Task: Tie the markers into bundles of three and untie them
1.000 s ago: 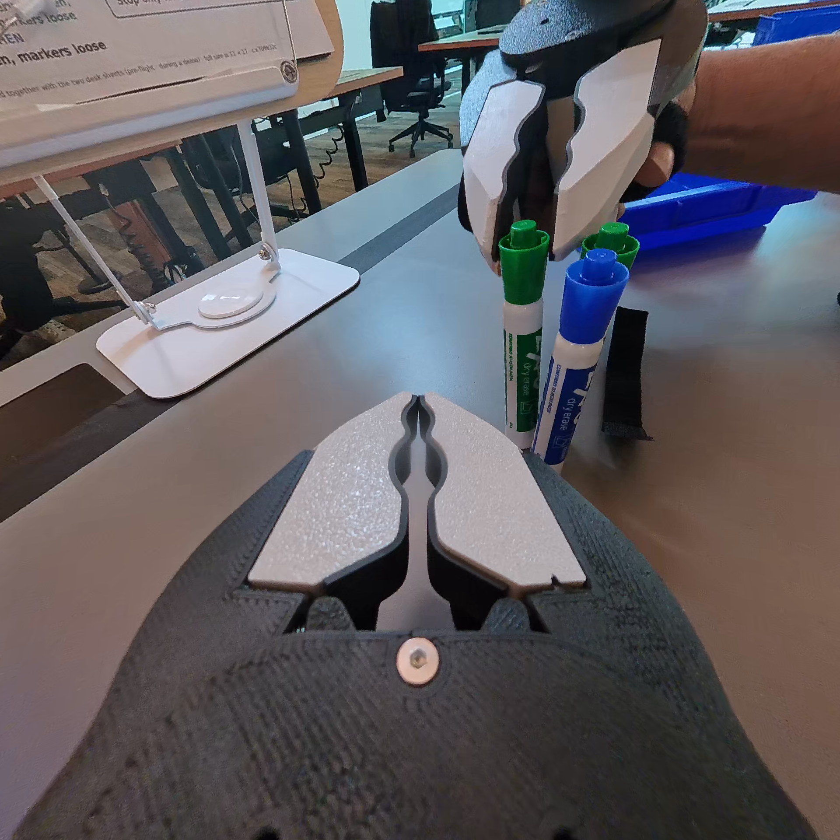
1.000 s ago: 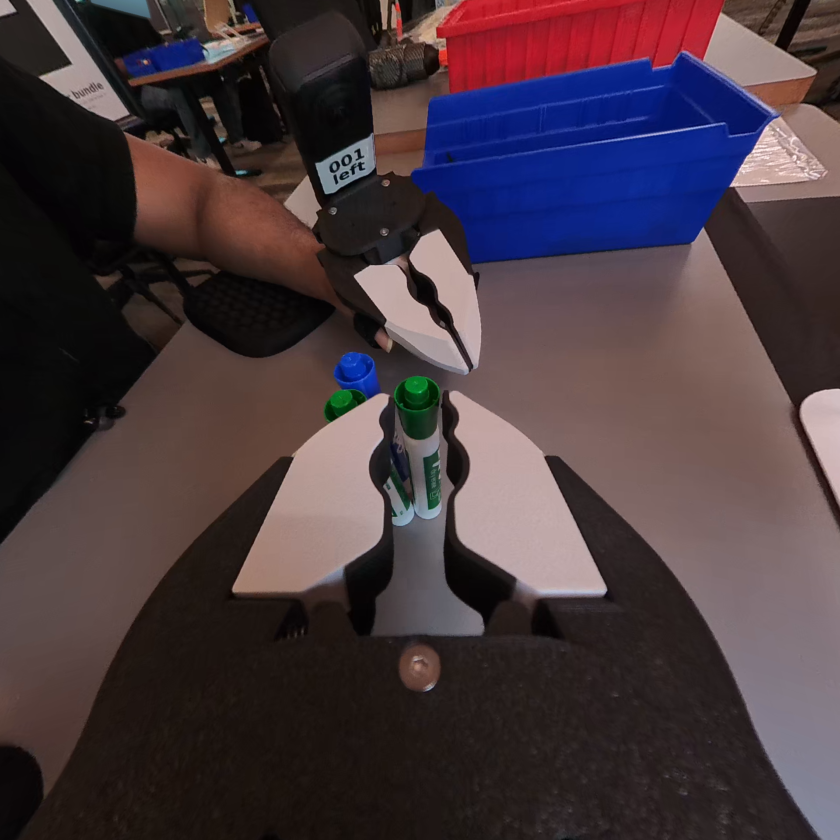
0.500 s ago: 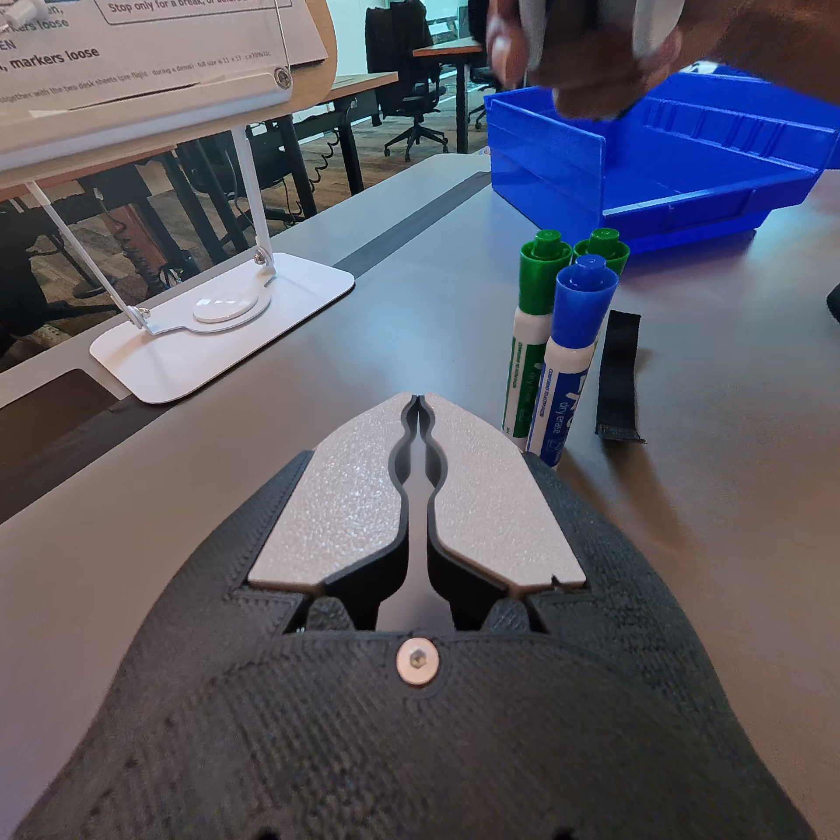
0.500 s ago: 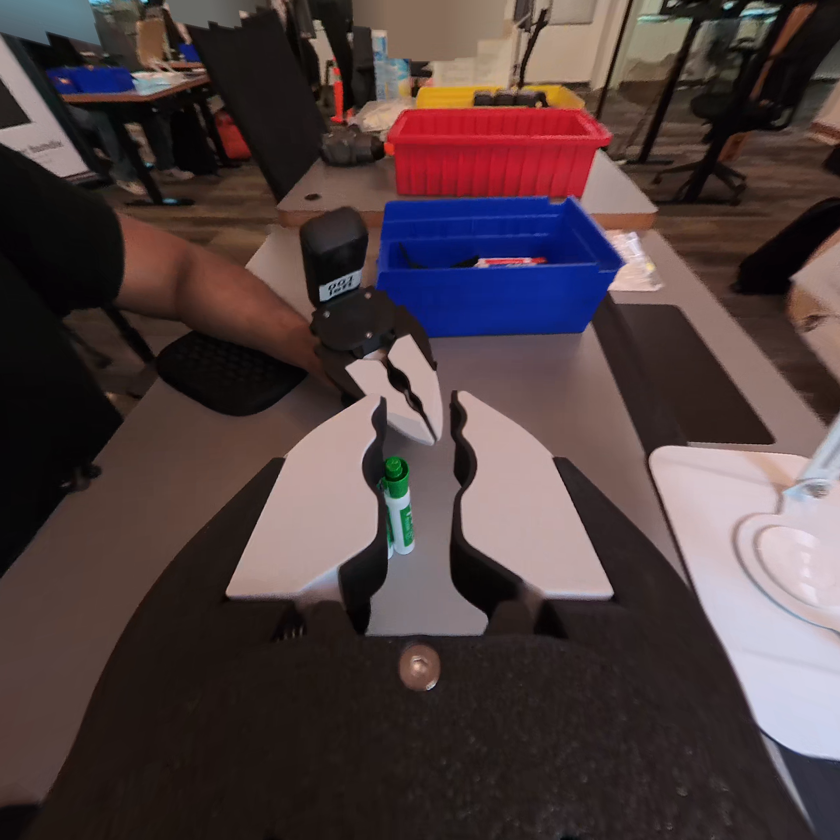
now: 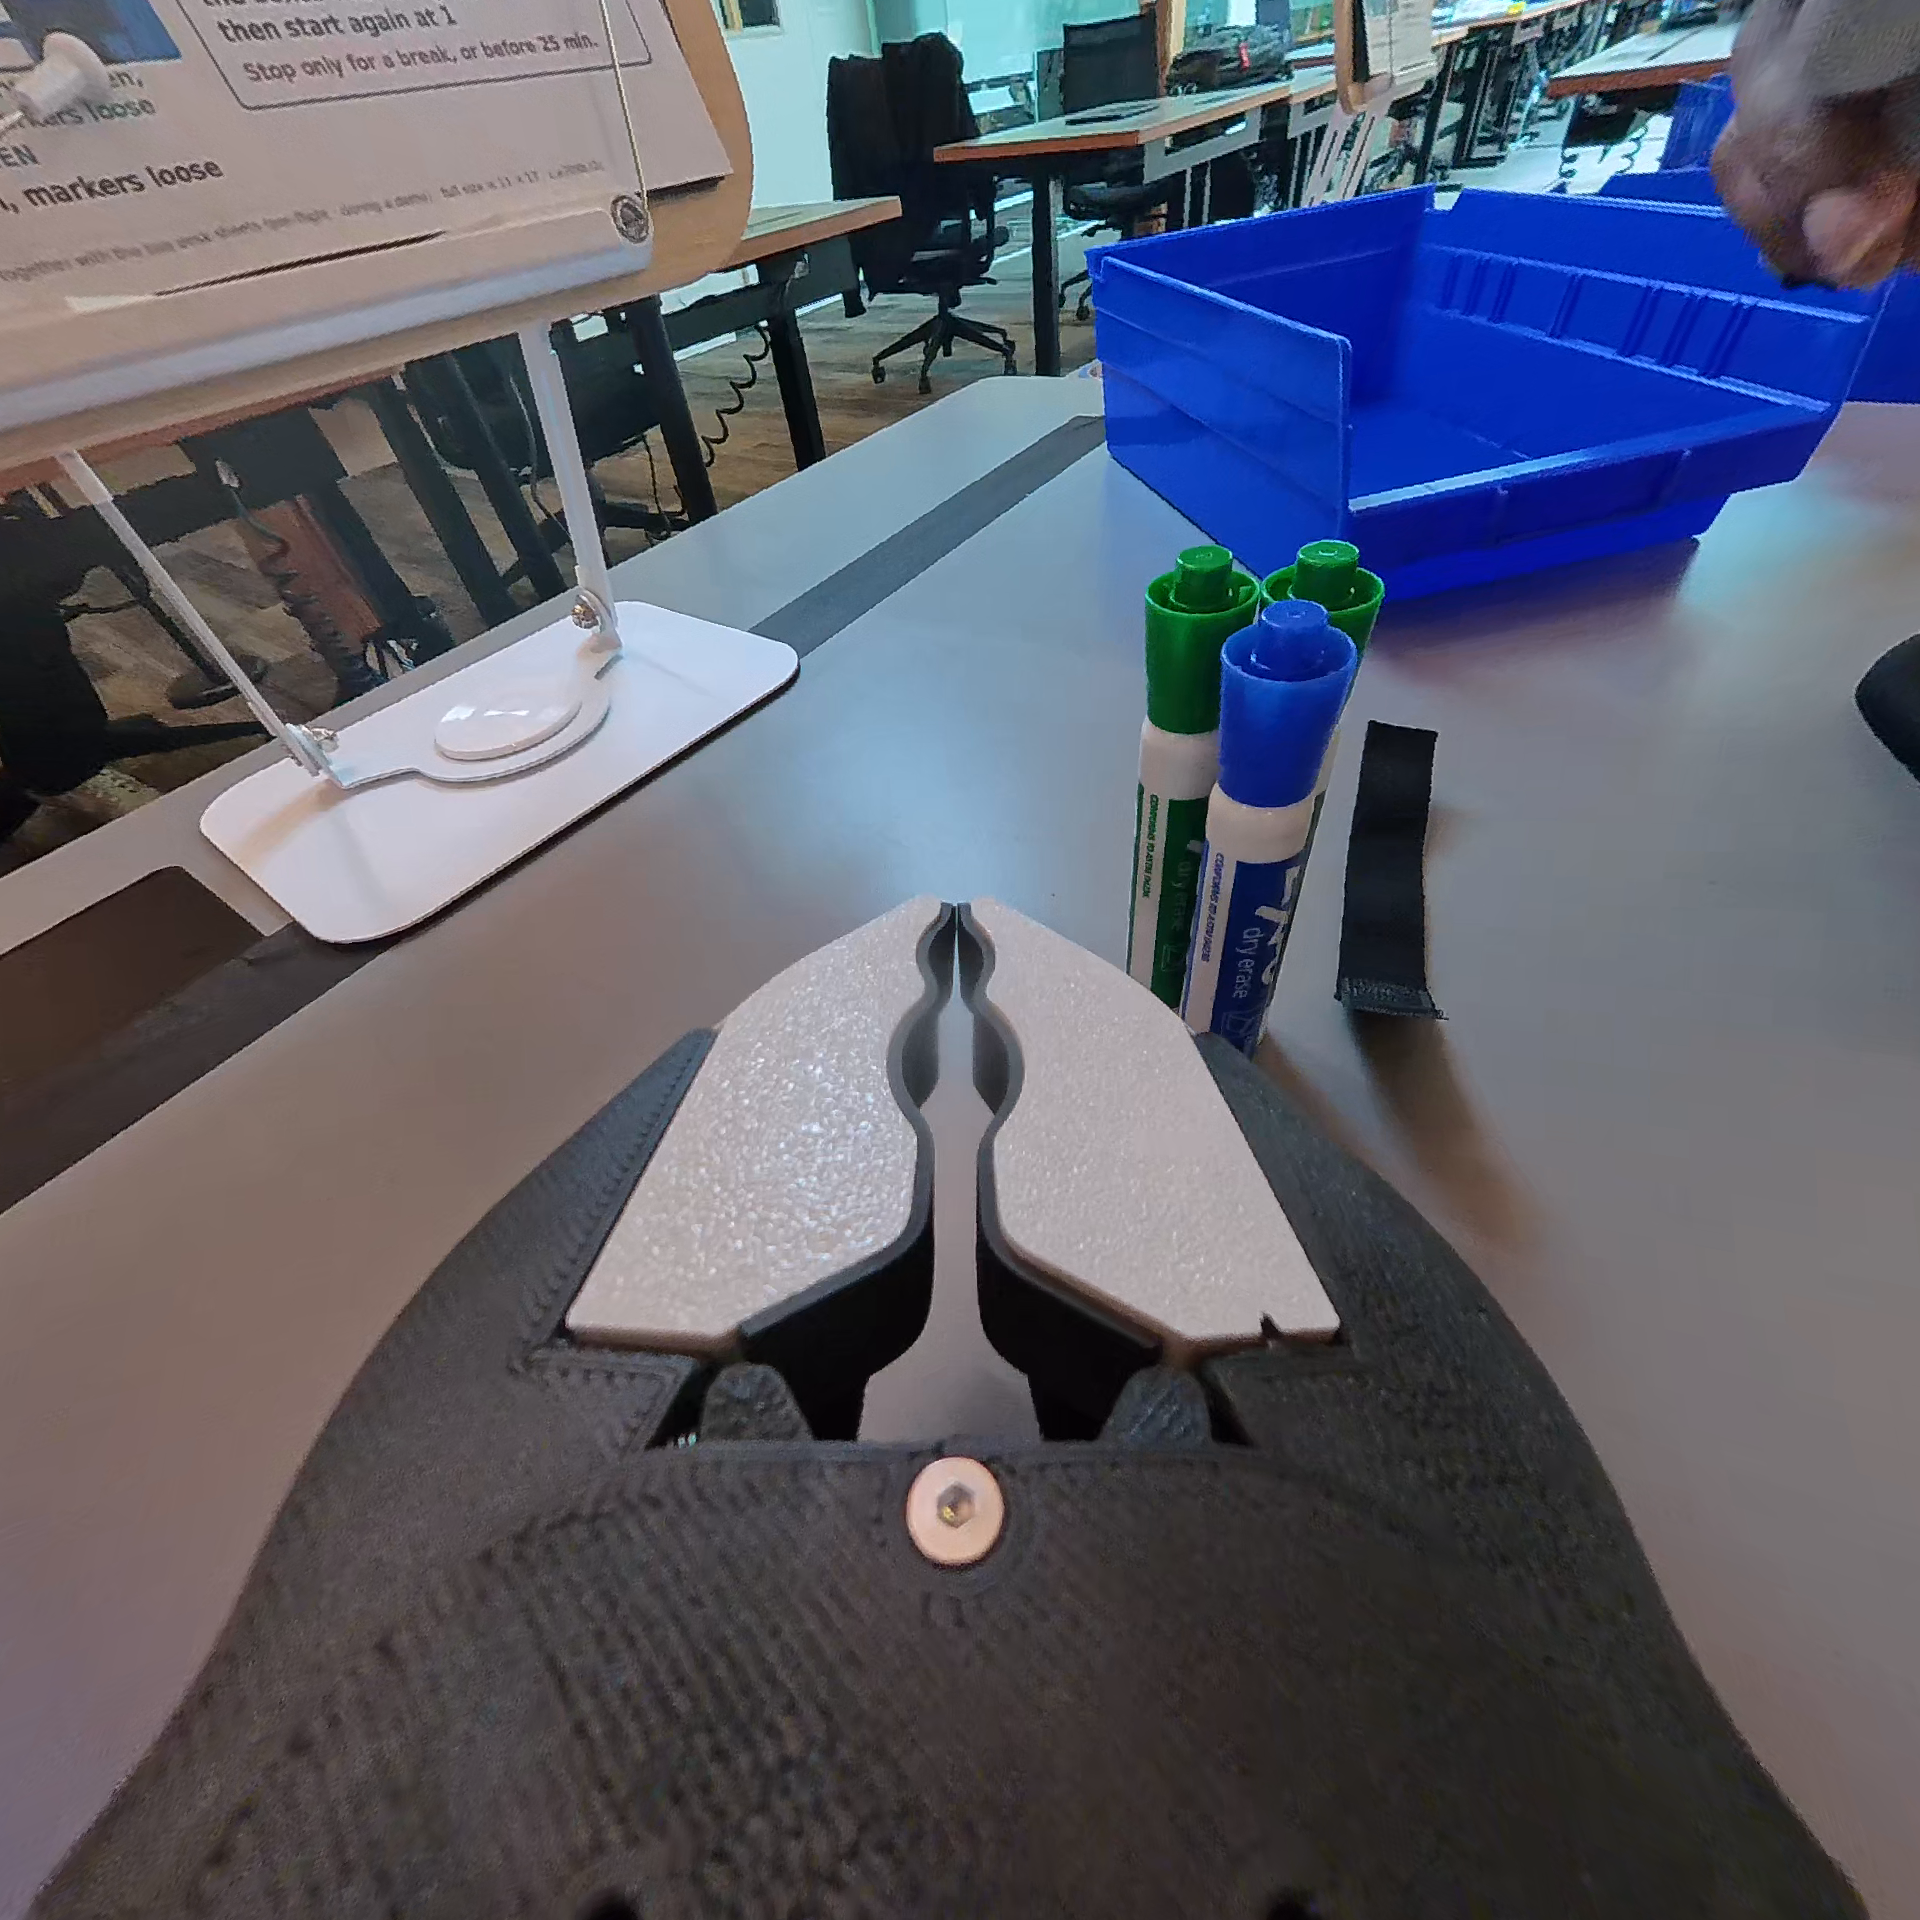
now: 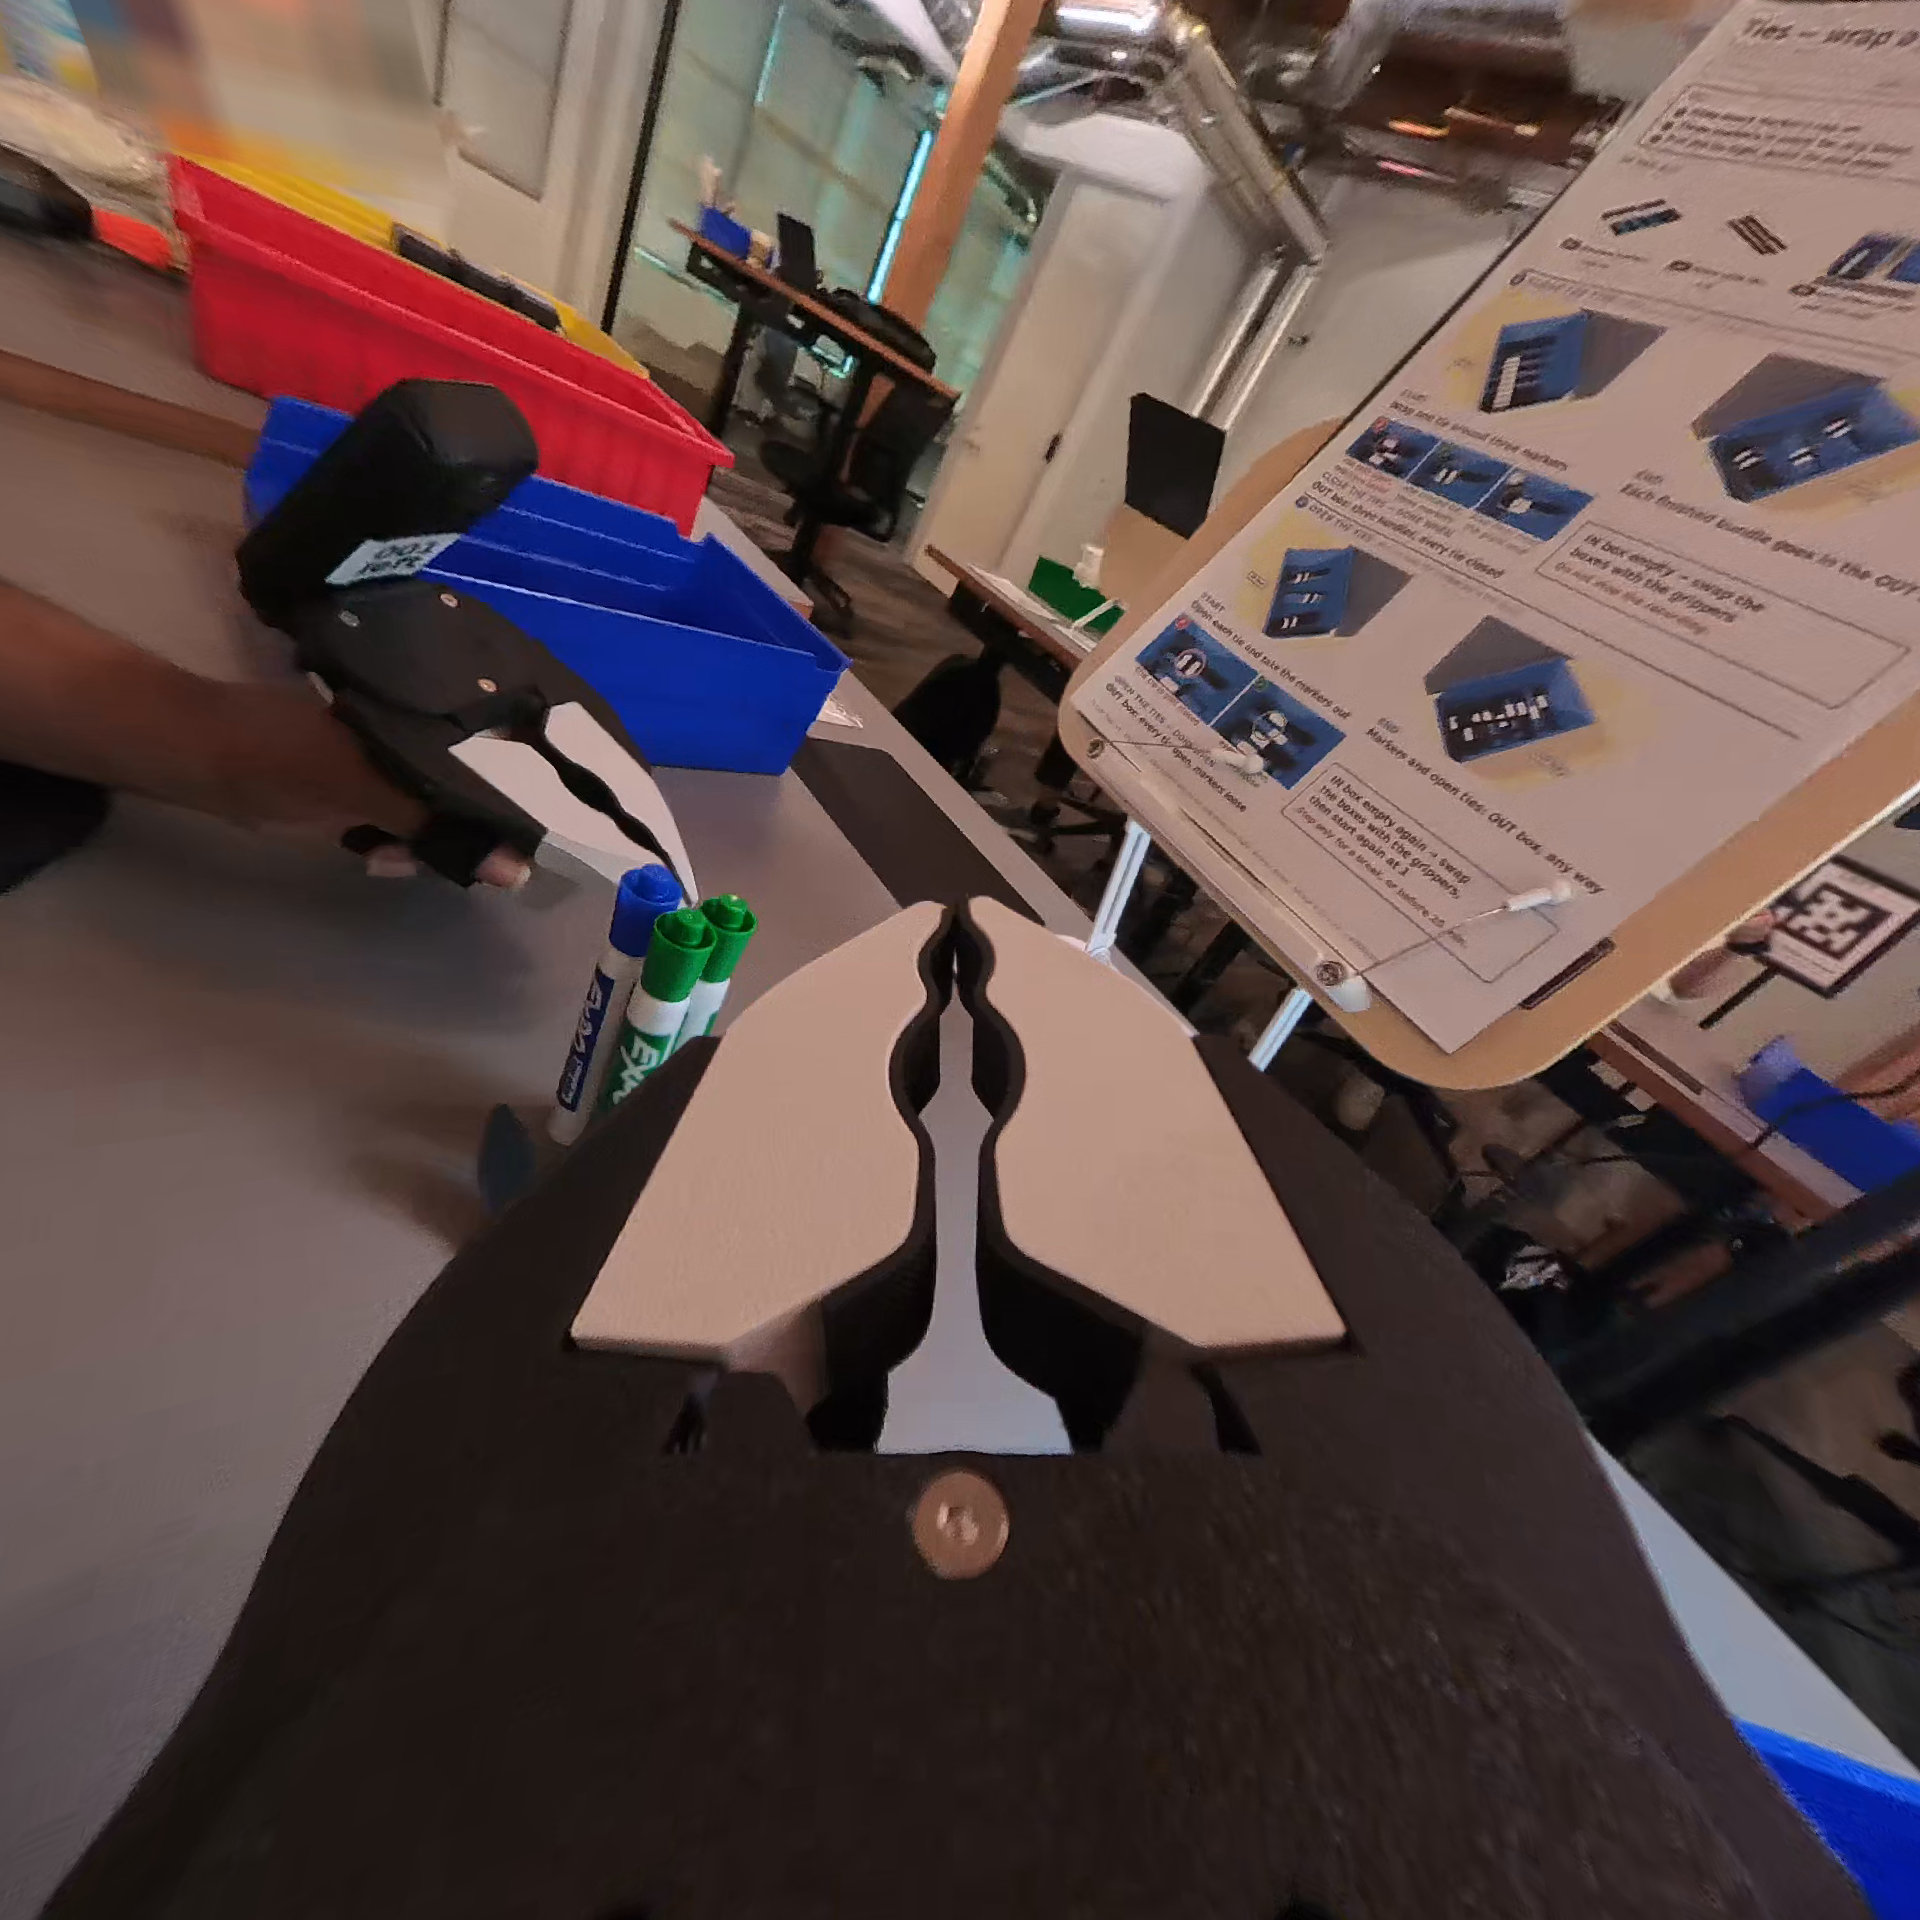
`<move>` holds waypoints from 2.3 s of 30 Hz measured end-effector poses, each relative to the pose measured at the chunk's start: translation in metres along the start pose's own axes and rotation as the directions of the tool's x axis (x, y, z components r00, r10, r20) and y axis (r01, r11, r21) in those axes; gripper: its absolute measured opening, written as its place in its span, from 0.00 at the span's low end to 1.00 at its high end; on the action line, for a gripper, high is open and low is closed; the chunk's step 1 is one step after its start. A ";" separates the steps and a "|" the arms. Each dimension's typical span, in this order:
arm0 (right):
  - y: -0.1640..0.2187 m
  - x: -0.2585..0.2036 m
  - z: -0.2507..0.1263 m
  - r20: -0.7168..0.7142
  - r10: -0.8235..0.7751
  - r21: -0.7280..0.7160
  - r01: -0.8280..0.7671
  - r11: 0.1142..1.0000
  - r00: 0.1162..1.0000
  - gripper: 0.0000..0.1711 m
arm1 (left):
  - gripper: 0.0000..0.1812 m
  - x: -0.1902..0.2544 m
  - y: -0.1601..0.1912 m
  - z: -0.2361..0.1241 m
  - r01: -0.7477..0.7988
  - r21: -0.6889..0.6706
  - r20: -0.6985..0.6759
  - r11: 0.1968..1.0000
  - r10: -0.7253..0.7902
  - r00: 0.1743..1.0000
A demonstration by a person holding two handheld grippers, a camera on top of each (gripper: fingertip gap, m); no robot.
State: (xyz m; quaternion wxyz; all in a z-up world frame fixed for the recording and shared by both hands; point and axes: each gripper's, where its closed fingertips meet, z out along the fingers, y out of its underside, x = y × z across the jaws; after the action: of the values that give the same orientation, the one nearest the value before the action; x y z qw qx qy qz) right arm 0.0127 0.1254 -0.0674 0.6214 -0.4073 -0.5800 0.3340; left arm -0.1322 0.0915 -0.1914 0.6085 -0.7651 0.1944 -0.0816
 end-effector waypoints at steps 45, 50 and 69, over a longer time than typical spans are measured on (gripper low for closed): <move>0.080 -0.007 0.030 -0.012 0.322 -0.013 -0.322 0.947 0.947 0.00 | 0.00 0.008 -0.007 0.003 0.078 0.037 -0.113 0.996 -0.073 0.991; 0.081 -0.004 0.029 -0.017 0.318 -0.010 -0.318 0.948 0.948 0.00 | 0.00 0.008 -0.005 0.004 0.075 0.032 -0.113 0.997 -0.071 0.991; 0.087 -0.014 0.040 0.015 0.318 -0.035 -0.317 0.948 0.948 0.00 | 0.00 0.013 -0.008 0.003 0.087 0.037 -0.141 0.996 -0.081 0.987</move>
State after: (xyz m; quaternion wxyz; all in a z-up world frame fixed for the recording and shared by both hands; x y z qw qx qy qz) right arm -0.0231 0.1565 -0.1512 0.5469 -0.5018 -0.5187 0.4244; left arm -0.1178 0.0909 -0.1863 0.6057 -0.7517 0.2022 -0.1646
